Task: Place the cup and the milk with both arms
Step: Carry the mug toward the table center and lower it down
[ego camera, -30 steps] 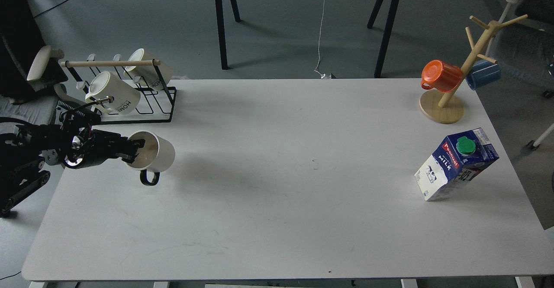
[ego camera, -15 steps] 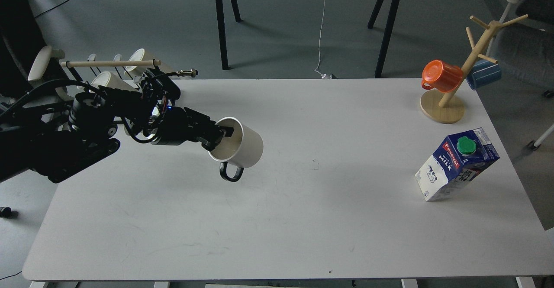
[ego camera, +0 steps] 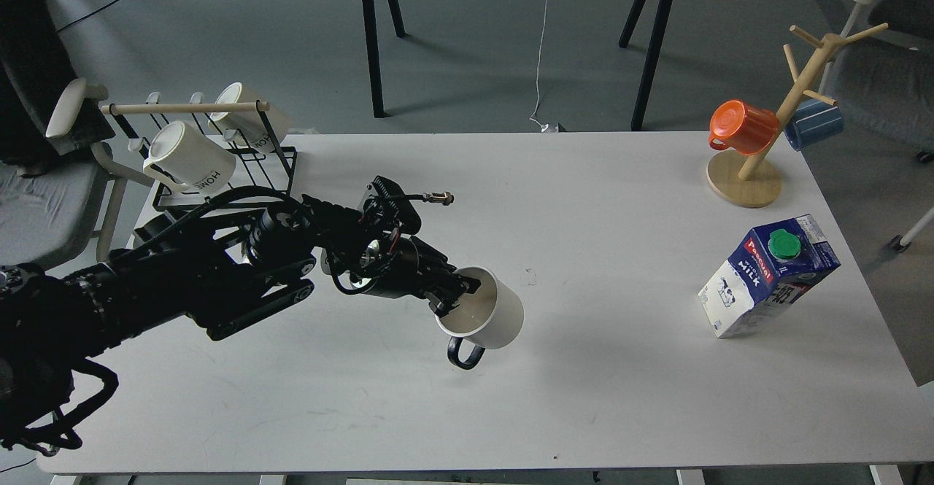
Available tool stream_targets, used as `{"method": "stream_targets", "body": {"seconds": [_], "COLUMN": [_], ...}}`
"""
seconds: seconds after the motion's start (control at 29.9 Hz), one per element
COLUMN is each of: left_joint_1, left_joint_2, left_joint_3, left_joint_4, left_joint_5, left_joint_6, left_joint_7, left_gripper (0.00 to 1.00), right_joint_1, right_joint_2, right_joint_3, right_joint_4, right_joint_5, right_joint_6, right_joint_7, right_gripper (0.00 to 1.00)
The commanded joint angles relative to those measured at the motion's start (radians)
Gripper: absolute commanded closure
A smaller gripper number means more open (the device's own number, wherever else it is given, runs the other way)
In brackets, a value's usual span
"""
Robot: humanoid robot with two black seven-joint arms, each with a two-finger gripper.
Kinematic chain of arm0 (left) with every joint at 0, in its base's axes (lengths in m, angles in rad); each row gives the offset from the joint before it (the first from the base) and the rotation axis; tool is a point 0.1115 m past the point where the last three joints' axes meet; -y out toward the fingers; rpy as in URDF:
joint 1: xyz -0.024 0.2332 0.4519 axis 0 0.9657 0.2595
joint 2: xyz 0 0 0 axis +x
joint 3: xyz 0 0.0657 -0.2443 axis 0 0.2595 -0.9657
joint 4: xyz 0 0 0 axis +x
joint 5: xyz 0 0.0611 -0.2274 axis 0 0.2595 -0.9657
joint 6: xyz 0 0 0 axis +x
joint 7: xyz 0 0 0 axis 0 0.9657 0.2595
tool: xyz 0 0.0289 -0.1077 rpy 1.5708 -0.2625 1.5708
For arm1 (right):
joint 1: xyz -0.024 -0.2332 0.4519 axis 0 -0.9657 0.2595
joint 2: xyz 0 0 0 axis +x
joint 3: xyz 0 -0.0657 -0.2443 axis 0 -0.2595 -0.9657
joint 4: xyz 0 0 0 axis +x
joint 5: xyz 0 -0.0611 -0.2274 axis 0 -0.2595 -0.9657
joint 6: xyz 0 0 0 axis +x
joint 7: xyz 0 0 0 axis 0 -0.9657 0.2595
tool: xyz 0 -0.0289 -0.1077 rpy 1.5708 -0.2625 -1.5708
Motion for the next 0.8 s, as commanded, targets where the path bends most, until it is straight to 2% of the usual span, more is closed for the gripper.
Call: {"method": "stream_targets", "body": {"seconds": [0.0,0.1,0.54,0.67,0.77], "left_joint_1": [0.004,0.004,0.018,0.016,0.015], "left_joint_2": [-0.021,-0.023,-0.040,-0.038,-0.037], "left_joint_3": [-0.001,-0.003,-0.004,-0.015,-0.055], "left_joint_4": [0.014,0.020,0.074,0.072,0.071], "left_joint_5": [-0.002,-0.004,-0.007,-0.011,-0.071], "left_joint_6": [0.002,0.002,0.005,0.004,-0.007], "left_joint_7": [0.000,0.000,0.000,0.000,0.000], "left_gripper": [0.87,0.79,0.69,0.52,0.25], "right_joint_1": [0.000,-0.001,-0.014,-0.014,-0.014], "right_joint_2": [0.000,0.000,0.000,0.000,0.000], "right_joint_3": [0.000,0.000,-0.002,-0.002,-0.002], "right_joint_4": [0.000,-0.002,-0.003,-0.003,-0.002], "right_joint_5": [0.000,0.000,0.000,0.002,0.002], "right_joint_6": [0.000,0.000,0.000,0.000,0.000], "right_joint_7": [0.000,0.000,0.006,0.006,0.008], "right_gripper": [0.01,0.01,0.01,0.01,0.01]}}
